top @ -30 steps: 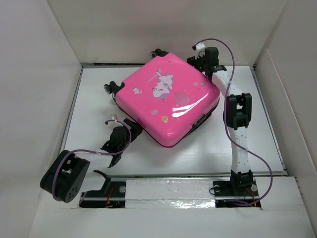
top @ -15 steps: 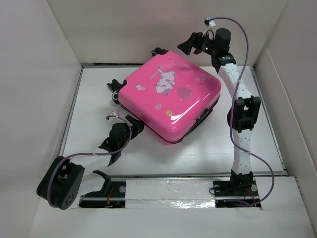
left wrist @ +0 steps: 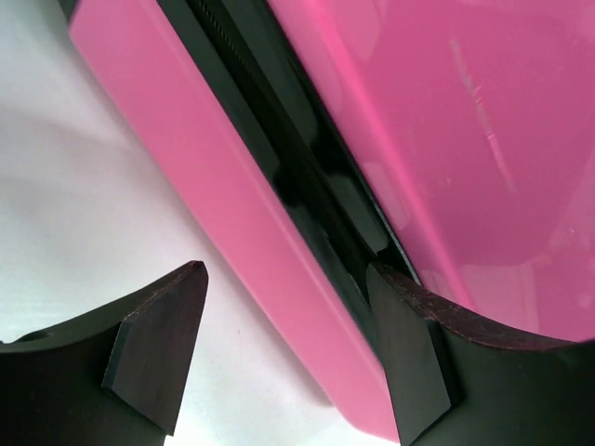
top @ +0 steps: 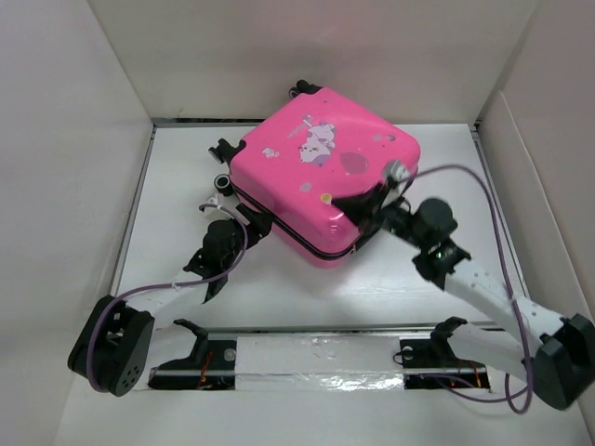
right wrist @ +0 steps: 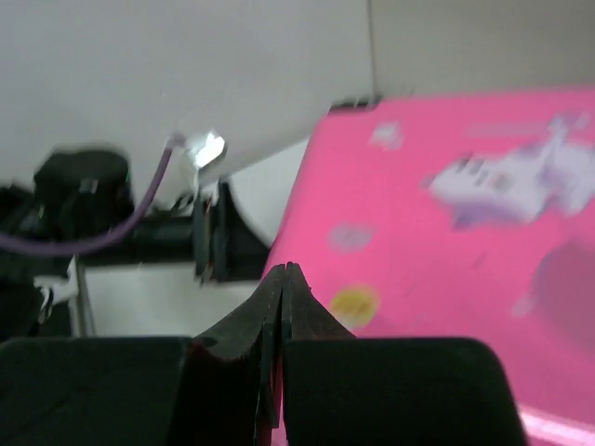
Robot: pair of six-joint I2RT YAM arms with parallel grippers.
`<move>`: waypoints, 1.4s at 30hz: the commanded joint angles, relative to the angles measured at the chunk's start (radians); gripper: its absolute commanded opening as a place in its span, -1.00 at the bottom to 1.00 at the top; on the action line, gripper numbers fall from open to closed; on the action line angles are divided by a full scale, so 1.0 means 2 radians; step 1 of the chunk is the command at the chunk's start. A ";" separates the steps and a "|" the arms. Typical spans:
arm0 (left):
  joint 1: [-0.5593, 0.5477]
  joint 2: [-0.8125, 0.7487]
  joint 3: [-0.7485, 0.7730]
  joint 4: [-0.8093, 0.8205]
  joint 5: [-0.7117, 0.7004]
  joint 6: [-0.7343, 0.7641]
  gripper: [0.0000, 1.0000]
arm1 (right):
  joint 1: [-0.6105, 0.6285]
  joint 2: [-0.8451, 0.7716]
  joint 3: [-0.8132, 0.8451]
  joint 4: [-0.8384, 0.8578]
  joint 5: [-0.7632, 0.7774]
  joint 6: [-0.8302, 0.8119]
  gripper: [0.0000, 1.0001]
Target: Pack the luggage
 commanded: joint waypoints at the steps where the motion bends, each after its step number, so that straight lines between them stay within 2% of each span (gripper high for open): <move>1: 0.011 -0.017 0.042 0.119 0.002 -0.008 0.36 | 0.051 -0.082 -0.121 0.042 0.160 -0.037 -0.99; 3: 0.015 -0.023 0.037 0.115 -0.002 -0.005 0.37 | 0.063 -0.124 -0.190 0.012 0.184 -0.030 -0.87; 5: 0.023 -0.024 0.041 0.100 0.001 -0.003 0.37 | 0.070 -0.164 -0.224 -0.014 0.201 -0.029 -0.77; 8: 0.028 -0.026 0.036 0.094 0.012 -0.002 0.37 | 0.074 -0.201 -0.288 -0.016 0.207 -0.012 -0.55; 12: 0.028 -0.062 0.018 0.069 0.004 0.011 0.36 | 0.079 -0.255 -0.317 -0.050 0.205 -0.012 -0.35; 16: 0.028 -0.132 0.005 0.027 -0.022 0.031 0.29 | 0.084 -0.288 -0.328 -0.079 0.215 -0.013 -0.27; 19: 0.014 -0.152 -0.005 0.006 -0.025 0.049 0.07 | 0.084 -0.269 -0.327 -0.080 0.202 -0.019 -0.24; 22: 0.001 -0.139 -0.017 -0.015 -0.014 0.062 -0.23 | 0.093 -0.226 -0.313 -0.071 0.186 -0.030 -0.21; 23: 0.001 -0.133 -0.023 -0.015 -0.006 0.063 -0.50 | 0.093 -0.215 -0.307 -0.071 0.187 -0.034 -0.20; 25: 0.001 -0.115 -0.042 -0.009 0.020 0.064 -0.77 | 0.105 -0.189 -0.291 -0.072 0.189 -0.042 -0.20; 26: 0.001 -0.110 -0.049 0.008 0.030 0.065 -0.99 | 0.105 -0.183 -0.286 -0.073 0.190 -0.044 -0.19; 28: -0.016 -0.095 -0.064 0.027 0.042 0.069 -1.00 | 0.111 -0.173 -0.280 -0.069 0.195 -0.047 -0.18; 32: -0.119 -0.066 -0.053 0.027 -0.014 0.090 -1.00 | 0.122 -0.155 -0.274 -0.063 0.196 -0.049 -0.17; 34: -0.146 -0.046 -0.041 0.029 -0.040 0.097 -1.00 | 0.122 -0.147 -0.270 -0.056 0.200 -0.050 -0.16; 42: -0.153 0.014 -0.017 0.088 -0.002 0.103 -0.94 | 0.126 -0.101 -0.238 -0.047 0.255 -0.061 -0.14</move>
